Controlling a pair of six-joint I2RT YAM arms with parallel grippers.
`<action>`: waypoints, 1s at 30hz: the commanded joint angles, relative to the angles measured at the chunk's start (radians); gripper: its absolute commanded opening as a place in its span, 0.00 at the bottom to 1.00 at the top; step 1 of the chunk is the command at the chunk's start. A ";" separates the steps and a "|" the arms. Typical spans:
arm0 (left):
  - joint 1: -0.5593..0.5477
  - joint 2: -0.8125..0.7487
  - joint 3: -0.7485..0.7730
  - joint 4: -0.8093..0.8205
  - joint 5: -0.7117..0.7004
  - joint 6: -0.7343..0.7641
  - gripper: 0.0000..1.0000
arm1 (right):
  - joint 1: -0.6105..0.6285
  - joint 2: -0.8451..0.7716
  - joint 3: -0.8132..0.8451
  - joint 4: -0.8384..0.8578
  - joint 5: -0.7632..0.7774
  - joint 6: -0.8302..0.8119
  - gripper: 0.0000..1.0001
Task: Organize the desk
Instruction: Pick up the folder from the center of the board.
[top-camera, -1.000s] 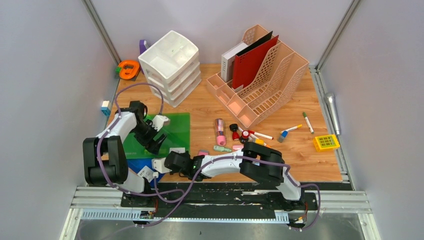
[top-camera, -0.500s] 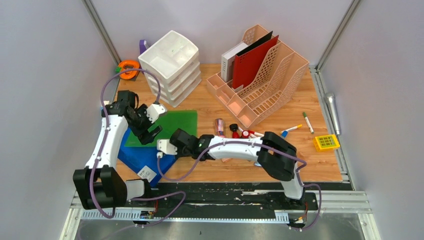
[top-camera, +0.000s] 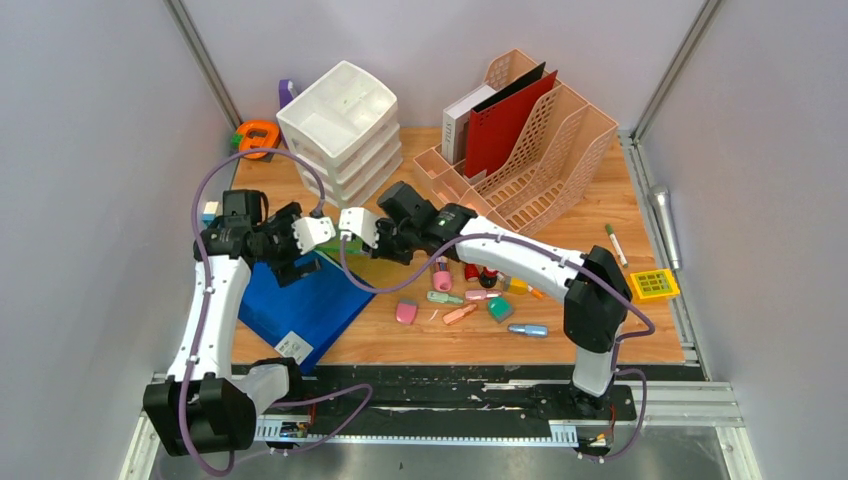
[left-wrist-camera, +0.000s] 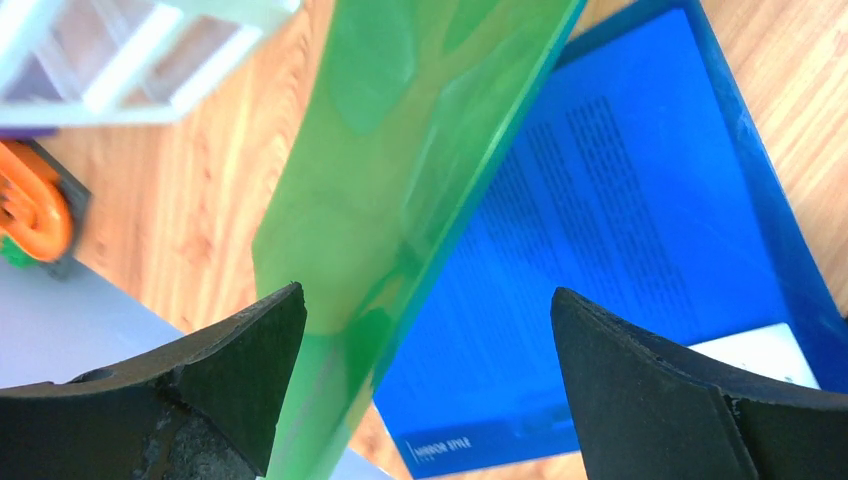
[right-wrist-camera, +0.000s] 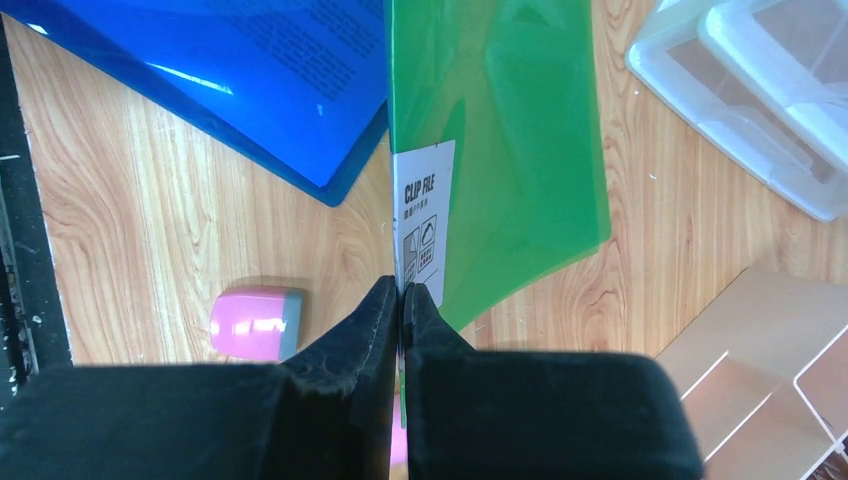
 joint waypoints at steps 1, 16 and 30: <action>0.000 -0.026 -0.008 0.122 0.139 0.097 1.00 | -0.043 -0.051 0.080 -0.059 -0.168 0.024 0.00; -0.171 0.040 -0.009 0.194 0.068 0.125 0.54 | -0.105 0.001 0.209 -0.165 -0.237 0.037 0.01; -0.171 0.005 0.059 0.194 -0.004 0.196 0.00 | -0.177 -0.054 0.258 -0.163 -0.243 0.167 0.73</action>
